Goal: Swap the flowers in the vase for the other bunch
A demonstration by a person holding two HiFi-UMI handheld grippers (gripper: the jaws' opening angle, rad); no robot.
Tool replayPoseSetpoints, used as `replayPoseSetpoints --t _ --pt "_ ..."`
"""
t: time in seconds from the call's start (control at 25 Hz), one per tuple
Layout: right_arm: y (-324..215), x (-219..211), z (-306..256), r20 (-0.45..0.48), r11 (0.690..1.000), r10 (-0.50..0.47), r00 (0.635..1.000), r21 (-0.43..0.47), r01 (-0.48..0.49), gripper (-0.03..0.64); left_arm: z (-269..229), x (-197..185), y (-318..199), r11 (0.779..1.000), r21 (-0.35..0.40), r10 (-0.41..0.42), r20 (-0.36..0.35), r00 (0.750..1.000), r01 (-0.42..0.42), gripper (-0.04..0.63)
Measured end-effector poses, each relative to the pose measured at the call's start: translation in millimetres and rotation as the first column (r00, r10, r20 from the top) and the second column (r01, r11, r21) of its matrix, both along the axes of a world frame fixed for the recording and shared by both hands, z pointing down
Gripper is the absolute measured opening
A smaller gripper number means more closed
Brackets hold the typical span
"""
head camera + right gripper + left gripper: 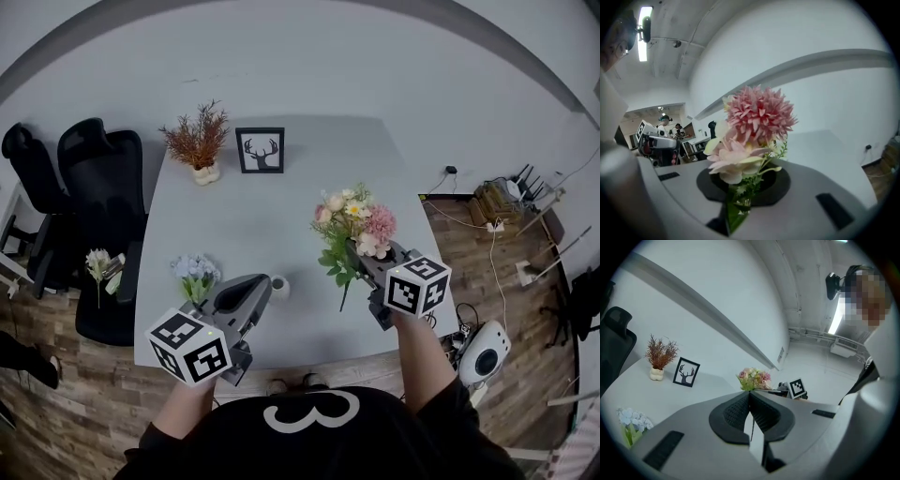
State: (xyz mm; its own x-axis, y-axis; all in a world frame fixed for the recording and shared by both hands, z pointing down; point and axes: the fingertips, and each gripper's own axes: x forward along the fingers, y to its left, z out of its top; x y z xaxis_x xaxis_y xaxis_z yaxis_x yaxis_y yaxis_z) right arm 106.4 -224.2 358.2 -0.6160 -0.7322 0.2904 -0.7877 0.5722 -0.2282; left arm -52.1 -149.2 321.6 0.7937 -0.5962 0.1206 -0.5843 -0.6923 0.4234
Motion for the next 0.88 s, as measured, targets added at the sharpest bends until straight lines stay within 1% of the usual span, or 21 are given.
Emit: replayPoseSetpoints --t 0.2,0.32,0.44,0.6,0.72,0.88 --pt "-6.4 13.1 54.2 -0.013 0.991 0.001 1.000 -0.135 -0.003 0.063 18.4 11.7 -6.6 0.999 -0.049 0.003 0.027 1.000 -0.002 0.011" --pt "-7.7 18.7 90.6 -0.009 0.975 0.010 1.000 -0.221 -0.012 0.063 28.7 16.6 -6.4 0.997 -0.081 0.006 0.039 0.999 -0.003 0.011" --pt "-10.6 22.4 121.1 -0.011 0.958 0.016 1.000 -0.285 -0.019 0.064 33.3 18.0 -5.7 0.996 -0.093 0.000 0.060 0.998 0.005 0.010" --pt "-18.4 21.4 147.6 -0.038 0.942 0.005 0.999 -0.334 -0.017 0.064 42.8 7.9 -10.0 0.993 -0.105 -0.036 0.106 0.994 0.047 0.011" --pt "-27.1 18.2 165.4 -0.041 0.930 0.001 0.999 -0.368 -0.016 0.064 51.0 1.7 -16.6 0.989 -0.130 -0.061 0.109 0.992 0.075 0.011" --pt "-32.0 14.0 191.8 -0.034 0.905 -0.005 0.999 -0.426 -0.010 0.067 62.8 0.7 -19.1 0.984 -0.156 -0.067 0.127 0.990 0.086 0.010"
